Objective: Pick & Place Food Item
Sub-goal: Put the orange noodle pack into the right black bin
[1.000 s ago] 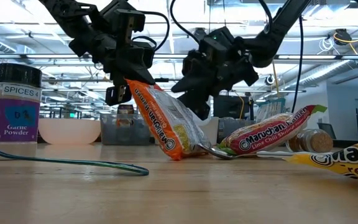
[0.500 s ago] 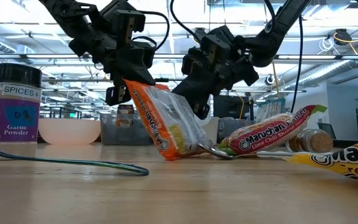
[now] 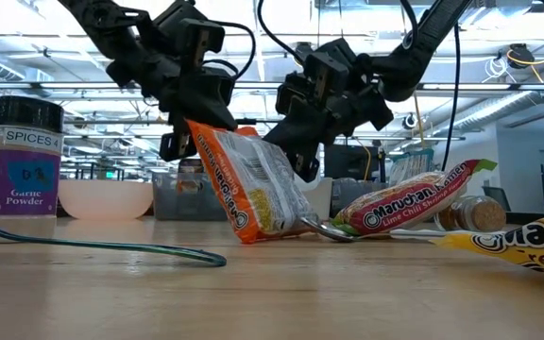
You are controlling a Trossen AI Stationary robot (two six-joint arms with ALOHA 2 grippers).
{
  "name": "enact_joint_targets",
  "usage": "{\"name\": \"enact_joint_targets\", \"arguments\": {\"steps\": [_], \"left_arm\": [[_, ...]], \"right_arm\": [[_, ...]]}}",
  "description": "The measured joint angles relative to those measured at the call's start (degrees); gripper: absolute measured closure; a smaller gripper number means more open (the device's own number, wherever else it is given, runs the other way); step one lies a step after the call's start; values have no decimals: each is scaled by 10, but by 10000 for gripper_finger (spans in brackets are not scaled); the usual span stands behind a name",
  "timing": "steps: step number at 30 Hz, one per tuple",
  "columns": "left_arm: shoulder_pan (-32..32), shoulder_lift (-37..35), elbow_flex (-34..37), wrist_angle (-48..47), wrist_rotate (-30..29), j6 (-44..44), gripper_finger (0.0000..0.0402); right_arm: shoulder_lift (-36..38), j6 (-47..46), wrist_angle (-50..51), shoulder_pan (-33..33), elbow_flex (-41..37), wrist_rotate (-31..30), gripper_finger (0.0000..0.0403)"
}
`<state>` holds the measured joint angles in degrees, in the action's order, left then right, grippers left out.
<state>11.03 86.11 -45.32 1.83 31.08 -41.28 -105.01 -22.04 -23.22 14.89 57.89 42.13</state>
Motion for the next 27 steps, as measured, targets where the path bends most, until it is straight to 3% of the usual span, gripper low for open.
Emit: {"name": "enact_joint_targets", "arguments": {"steps": [15,27], "left_arm": [[18,0,0,90,34,-39,227],[13,0,0,24,32,-14,236]], "right_arm": [[0,-10,0,-3,0,-2,403],[0,-28,-17,3,0,-20,403]]}}
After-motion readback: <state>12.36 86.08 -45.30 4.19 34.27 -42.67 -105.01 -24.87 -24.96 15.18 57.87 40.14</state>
